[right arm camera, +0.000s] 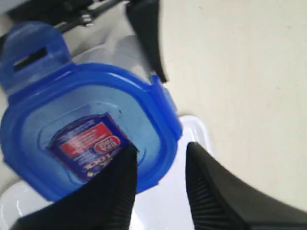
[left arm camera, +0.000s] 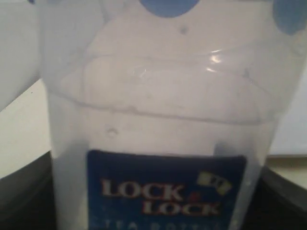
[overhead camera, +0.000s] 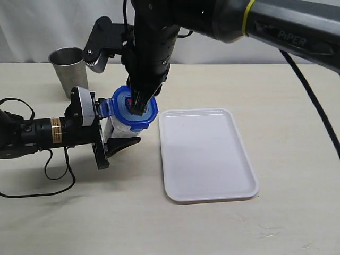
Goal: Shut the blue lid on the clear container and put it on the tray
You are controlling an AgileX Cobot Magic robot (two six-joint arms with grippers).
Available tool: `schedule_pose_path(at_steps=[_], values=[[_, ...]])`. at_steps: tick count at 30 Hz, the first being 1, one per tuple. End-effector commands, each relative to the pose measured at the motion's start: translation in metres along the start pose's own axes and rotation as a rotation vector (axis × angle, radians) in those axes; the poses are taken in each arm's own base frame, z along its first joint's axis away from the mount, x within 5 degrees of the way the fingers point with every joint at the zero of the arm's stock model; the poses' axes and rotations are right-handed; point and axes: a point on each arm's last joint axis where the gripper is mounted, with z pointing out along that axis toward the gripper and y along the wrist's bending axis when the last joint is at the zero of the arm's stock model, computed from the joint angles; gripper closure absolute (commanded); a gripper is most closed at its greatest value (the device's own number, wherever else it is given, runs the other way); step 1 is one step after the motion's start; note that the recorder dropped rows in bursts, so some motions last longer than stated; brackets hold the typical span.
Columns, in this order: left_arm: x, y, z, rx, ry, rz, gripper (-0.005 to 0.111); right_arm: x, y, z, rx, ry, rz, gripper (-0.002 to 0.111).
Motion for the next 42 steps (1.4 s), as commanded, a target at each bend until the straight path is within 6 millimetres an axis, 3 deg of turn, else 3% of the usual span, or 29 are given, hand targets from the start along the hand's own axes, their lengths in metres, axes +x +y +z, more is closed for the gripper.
schedule_pose_path(at_steps=[1,10,18,25,31,42], values=[[-0.006,0.0,0.0,0.006,-0.044,-0.04,0.107,0.0,-0.011,-0.001,0.083,0.018,0.101,0.075],[-0.006,0.002,0.0,-0.017,-0.046,-0.083,0.107,-0.01,-0.023,-0.025,0.109,-0.077,0.477,0.075],[-0.006,0.002,0.0,-0.023,-0.046,-0.099,0.107,-0.032,0.006,-0.048,-0.316,-0.222,0.461,0.075],[-0.006,0.002,0.0,-0.022,-0.046,-0.126,0.107,-0.021,-0.001,-0.022,-0.294,-0.127,0.533,0.075],[-0.006,0.001,0.0,-0.012,-0.046,-0.127,0.107,-0.001,-0.021,0.001,-0.273,-0.066,0.624,0.075],[-0.006,0.002,0.0,-0.014,-0.046,-0.135,0.107,0.022,-0.042,0.028,-0.201,0.022,0.688,0.075]])
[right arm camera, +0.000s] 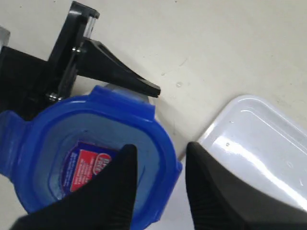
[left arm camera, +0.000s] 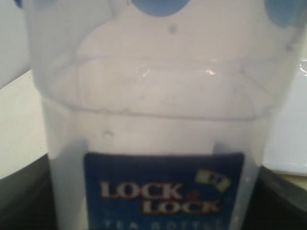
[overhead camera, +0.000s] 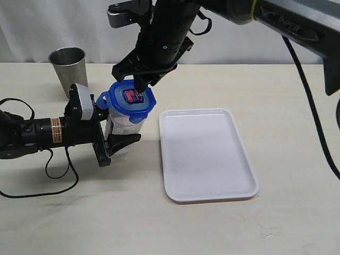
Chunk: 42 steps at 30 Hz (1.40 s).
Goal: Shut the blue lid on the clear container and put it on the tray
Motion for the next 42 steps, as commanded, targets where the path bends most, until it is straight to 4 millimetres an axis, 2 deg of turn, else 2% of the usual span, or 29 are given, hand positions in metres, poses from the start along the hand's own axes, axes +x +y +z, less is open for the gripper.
schedule_pose_path(at_steps=[1,9,14,20,24,26,29,32,36,42], values=[[-0.005,0.0,0.0,0.002,-0.041,-0.006,0.107,0.004,-0.012,0.017,0.052,0.053,0.017,0.075],[-0.006,0.0,0.0,-0.006,-0.042,-0.009,0.107,0.005,-0.013,0.026,0.053,0.072,0.017,0.075],[-0.006,0.0,0.0,-0.006,-0.042,-0.009,0.107,0.003,-0.012,0.019,0.054,0.054,0.016,0.075],[-0.006,0.001,0.0,-0.015,-0.044,-0.013,0.107,-0.006,-0.009,-0.02,0.057,-0.048,0.02,0.075],[-0.006,0.002,0.0,-0.021,-0.045,-0.015,0.107,-0.008,0.009,-0.045,-0.106,-0.116,0.03,0.075],[-0.006,0.002,0.0,-0.021,-0.045,-0.015,0.107,-0.009,0.017,-0.052,-0.191,-0.141,0.014,0.074],[-0.006,0.002,0.0,-0.021,-0.045,-0.015,0.107,-0.01,0.026,-0.052,-0.232,-0.143,0.009,0.066],[-0.006,0.002,0.0,-0.021,-0.045,-0.018,0.107,-0.008,0.028,-0.042,-0.188,-0.109,0.032,0.06],[-0.006,0.002,0.0,-0.021,-0.045,-0.02,0.107,-0.004,0.037,-0.031,-0.07,-0.061,0.012,0.061],[-0.006,0.002,0.0,-0.021,-0.045,-0.021,0.107,-0.003,0.05,-0.028,0.053,-0.051,-0.034,0.066]])
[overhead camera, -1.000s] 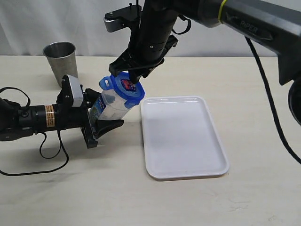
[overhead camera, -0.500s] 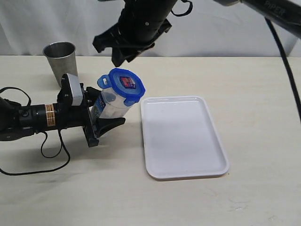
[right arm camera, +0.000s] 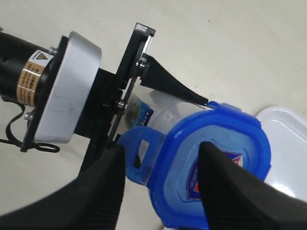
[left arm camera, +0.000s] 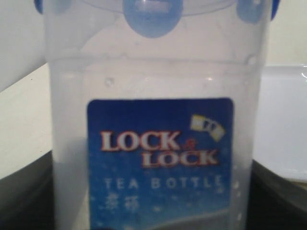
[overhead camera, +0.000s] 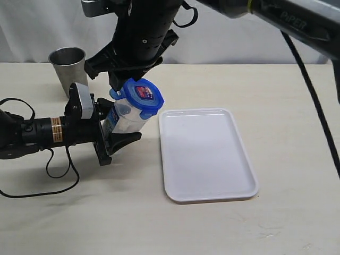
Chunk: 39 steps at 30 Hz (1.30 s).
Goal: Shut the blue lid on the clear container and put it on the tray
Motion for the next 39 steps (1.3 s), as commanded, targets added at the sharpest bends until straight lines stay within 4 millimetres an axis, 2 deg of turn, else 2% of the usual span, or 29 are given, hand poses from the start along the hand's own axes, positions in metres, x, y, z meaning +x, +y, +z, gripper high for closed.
schedule_pose_path(at_steps=[1,6,10,20,25,31,36,39], values=[[-0.005,0.001,0.0,-0.012,-0.037,-0.011,0.107,0.001,0.008,0.001,0.06,0.009,-0.024,0.067],[-0.005,0.001,0.0,-0.012,-0.037,-0.011,0.107,0.002,0.012,0.013,0.038,0.033,-0.009,0.067],[-0.005,0.001,0.0,-0.012,-0.037,-0.011,0.107,0.004,0.01,0.029,0.043,0.064,-0.007,0.067],[-0.005,0.001,0.0,-0.012,-0.037,-0.011,0.107,0.007,0.006,0.05,0.09,0.106,0.0,0.067],[-0.005,0.001,0.0,-0.012,-0.037,-0.011,0.107,0.008,0.024,0.054,0.103,0.113,-0.085,0.082],[-0.005,0.001,0.0,-0.01,-0.037,-0.01,0.107,0.014,0.037,0.079,0.178,0.159,-0.158,0.082],[-0.005,0.001,0.0,-0.009,-0.036,-0.009,0.107,0.014,0.052,0.08,0.24,0.153,-0.237,0.082],[-0.005,0.001,0.0,-0.009,-0.036,-0.009,0.107,0.014,0.052,0.08,0.247,0.149,-0.246,0.082]])
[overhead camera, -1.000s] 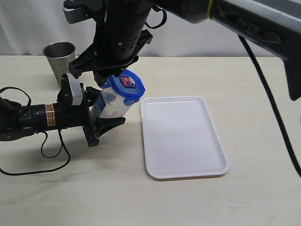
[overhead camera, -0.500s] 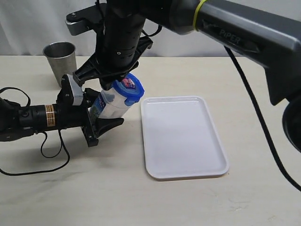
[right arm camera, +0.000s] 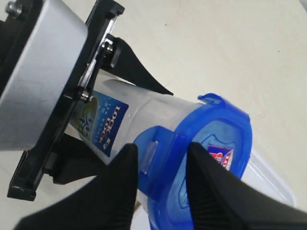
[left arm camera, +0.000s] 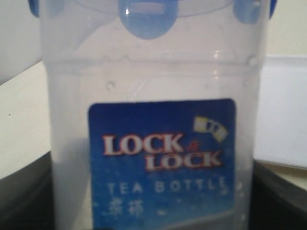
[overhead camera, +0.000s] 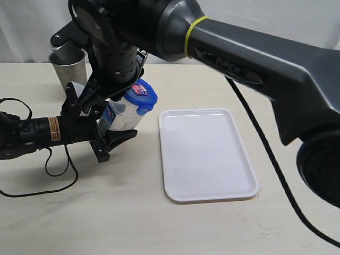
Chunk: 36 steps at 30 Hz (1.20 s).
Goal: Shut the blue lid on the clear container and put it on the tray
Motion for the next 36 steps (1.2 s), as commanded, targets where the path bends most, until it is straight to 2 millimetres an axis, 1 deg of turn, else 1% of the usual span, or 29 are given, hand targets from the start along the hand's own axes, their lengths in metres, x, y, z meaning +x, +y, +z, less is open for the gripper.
schedule_pose_path(at_steps=[1,5,11,15,17,19,21,23,24,25,26,27,28,29,30,31,32,33,34,35,36], values=[[-0.009,-0.005,0.002,0.039,-0.072,0.016,0.107,0.007,0.018,0.022,-0.059,0.079,-0.043,0.082],[-0.009,-0.005,0.002,0.039,-0.072,0.016,0.107,0.001,0.015,0.004,-0.083,0.029,-0.048,0.082],[-0.009,-0.005,0.002,0.033,-0.073,0.014,0.107,-0.006,0.007,-0.037,-0.139,-0.07,-0.049,0.082],[-0.009,-0.005,0.002,0.033,-0.073,0.014,0.107,-0.006,-0.002,-0.068,-0.132,-0.134,-0.05,0.073],[-0.009,-0.005,0.002,0.033,-0.073,0.014,0.107,-0.005,-0.008,-0.085,-0.127,-0.169,-0.051,0.073],[-0.009,-0.005,0.002,0.033,-0.073,0.014,0.107,-0.004,-0.013,-0.1,-0.124,-0.199,-0.044,0.076],[-0.01,-0.004,0.002,0.029,-0.073,0.014,0.107,-0.002,-0.017,-0.116,-0.12,-0.23,-0.041,0.084],[-0.01,-0.004,0.002,0.029,-0.073,0.014,0.107,0.001,-0.022,-0.132,-0.115,-0.264,-0.036,0.097],[-0.01,-0.004,0.002,0.029,-0.073,0.014,0.107,0.004,-0.027,-0.148,-0.112,-0.295,-0.028,0.104],[-0.01,-0.004,0.002,0.029,-0.073,0.016,0.107,0.006,-0.029,-0.155,-0.11,-0.31,-0.024,0.104],[-0.01,-0.004,0.002,0.029,-0.073,0.016,0.107,0.009,-0.034,-0.171,-0.105,-0.355,-0.016,0.104],[-0.011,-0.004,0.001,0.028,-0.075,0.019,0.107,0.011,-0.035,-0.176,-0.107,-0.372,-0.013,0.104],[-0.015,-0.003,0.0,0.024,-0.082,0.03,0.107,0.016,-0.04,-0.192,-0.098,-0.427,-0.006,0.104],[-0.019,-0.002,0.0,0.027,-0.086,0.04,0.107,0.019,-0.042,-0.199,-0.094,-0.451,-0.012,0.104],[-0.028,-0.001,-0.002,0.034,-0.097,0.066,0.107,0.029,-0.047,-0.217,-0.086,-0.506,-0.013,0.104],[-0.033,-0.001,-0.003,0.034,-0.103,0.07,0.107,0.036,-0.049,-0.226,-0.083,-0.527,-0.012,0.104],[-0.04,0.0,-0.005,0.039,-0.102,0.08,0.107,0.051,-0.053,-0.242,-0.078,-0.575,-0.008,0.104],[-0.043,0.0,-0.006,0.048,-0.08,0.084,0.107,0.063,-0.055,-0.253,-0.072,-0.64,-0.002,0.104],[-0.046,0.0,-0.007,0.055,-0.06,0.09,0.107,0.073,-0.056,-0.259,-0.068,-0.681,-0.001,0.104],[-0.054,0.0,-0.006,0.045,-0.022,0.101,0.107,0.087,-0.056,-0.265,-0.062,-0.747,-0.001,0.104],[-0.059,0.0,-0.005,0.03,0.019,0.092,0.107,0.099,-0.057,-0.274,-0.058,-0.802,0.009,0.104]])
